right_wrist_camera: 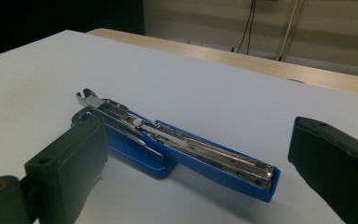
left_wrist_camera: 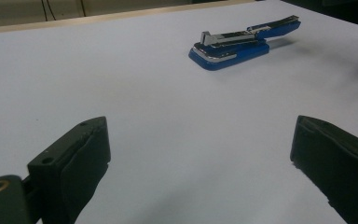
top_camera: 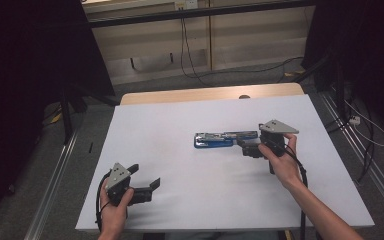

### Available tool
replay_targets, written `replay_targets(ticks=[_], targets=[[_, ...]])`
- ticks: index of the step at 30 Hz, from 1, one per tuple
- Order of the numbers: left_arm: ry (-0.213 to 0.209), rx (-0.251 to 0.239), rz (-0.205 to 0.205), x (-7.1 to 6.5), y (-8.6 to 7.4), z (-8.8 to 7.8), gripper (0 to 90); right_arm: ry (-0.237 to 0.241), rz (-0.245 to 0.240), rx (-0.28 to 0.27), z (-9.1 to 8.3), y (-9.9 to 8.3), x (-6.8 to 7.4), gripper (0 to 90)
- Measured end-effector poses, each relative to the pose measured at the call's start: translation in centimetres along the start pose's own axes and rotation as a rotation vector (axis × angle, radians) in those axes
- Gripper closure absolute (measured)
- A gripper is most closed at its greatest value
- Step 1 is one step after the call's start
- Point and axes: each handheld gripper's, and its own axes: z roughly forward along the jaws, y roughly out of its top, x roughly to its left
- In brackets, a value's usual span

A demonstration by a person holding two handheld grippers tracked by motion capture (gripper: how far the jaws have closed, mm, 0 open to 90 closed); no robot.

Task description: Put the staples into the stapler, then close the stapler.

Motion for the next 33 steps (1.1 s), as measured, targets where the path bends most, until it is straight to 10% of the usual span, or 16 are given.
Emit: replay_targets(ticks=[27, 33], targets=[[-0.033, 0.027, 0.010, -0.3, -0.2, 0.8, 4.7, -0.049, 0.049, -0.006, -2.8, -2.6, -1.3, 2.5], [-0.025, 0.006, 0.056, -0.8, 0.4, 1.1, 4.1, -0.125, 0.009, 0.002, -2.9, -2.9, -1.3, 2.5]])
